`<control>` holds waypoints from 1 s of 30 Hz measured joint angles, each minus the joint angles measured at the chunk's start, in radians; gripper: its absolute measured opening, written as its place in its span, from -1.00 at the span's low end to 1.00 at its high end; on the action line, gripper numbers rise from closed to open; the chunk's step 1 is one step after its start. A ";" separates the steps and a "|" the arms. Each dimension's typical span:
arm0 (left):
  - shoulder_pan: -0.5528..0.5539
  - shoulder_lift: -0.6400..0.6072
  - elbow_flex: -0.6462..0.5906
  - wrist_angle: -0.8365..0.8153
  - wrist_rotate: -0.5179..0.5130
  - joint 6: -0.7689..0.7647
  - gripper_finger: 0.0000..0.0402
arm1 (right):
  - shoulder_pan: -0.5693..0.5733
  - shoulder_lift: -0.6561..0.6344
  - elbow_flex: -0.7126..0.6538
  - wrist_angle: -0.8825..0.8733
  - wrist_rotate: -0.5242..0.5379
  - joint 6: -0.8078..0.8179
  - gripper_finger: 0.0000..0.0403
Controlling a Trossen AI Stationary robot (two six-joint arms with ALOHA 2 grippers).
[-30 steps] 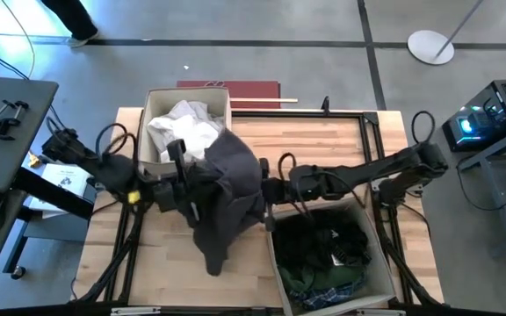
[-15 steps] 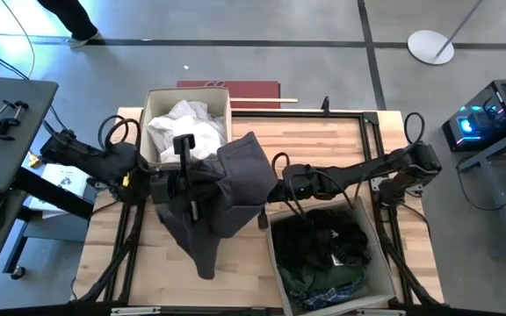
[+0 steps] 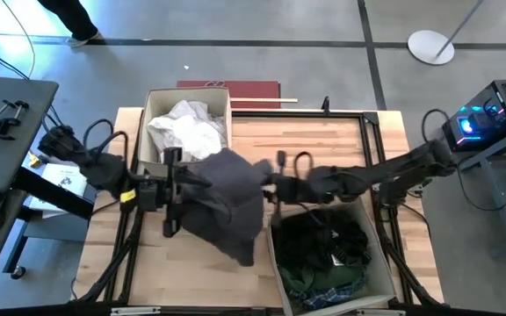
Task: Sort clothes
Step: Put the black pants into the bottom laundry bin
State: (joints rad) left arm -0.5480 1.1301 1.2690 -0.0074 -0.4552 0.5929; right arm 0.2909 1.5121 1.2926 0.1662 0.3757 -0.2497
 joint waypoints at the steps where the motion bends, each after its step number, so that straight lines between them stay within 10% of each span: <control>1: -0.018 -0.012 0.000 -0.030 -0.024 -0.013 -0.08 | 0.018 -0.023 0.000 -0.004 0.034 -0.019 -0.98; 8: -0.136 -0.061 0.000 -0.217 -0.278 -0.136 -0.01 | 0.165 -0.188 0.000 0.036 0.235 -0.194 -0.99; 18: -0.174 -0.053 -0.071 -0.289 -0.435 -0.262 -0.01 | 0.444 -0.438 0.016 0.322 0.193 -0.501 -1.00; 30: -0.174 -0.048 -0.129 -0.279 -0.438 -0.349 -0.01 | 0.627 -0.545 0.218 -0.525 0.308 0.134 -1.00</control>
State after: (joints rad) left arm -0.7219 1.0817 1.1397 -0.2860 -0.8931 0.2440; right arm 0.9176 0.9674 1.5110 -0.3591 0.6841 -0.1158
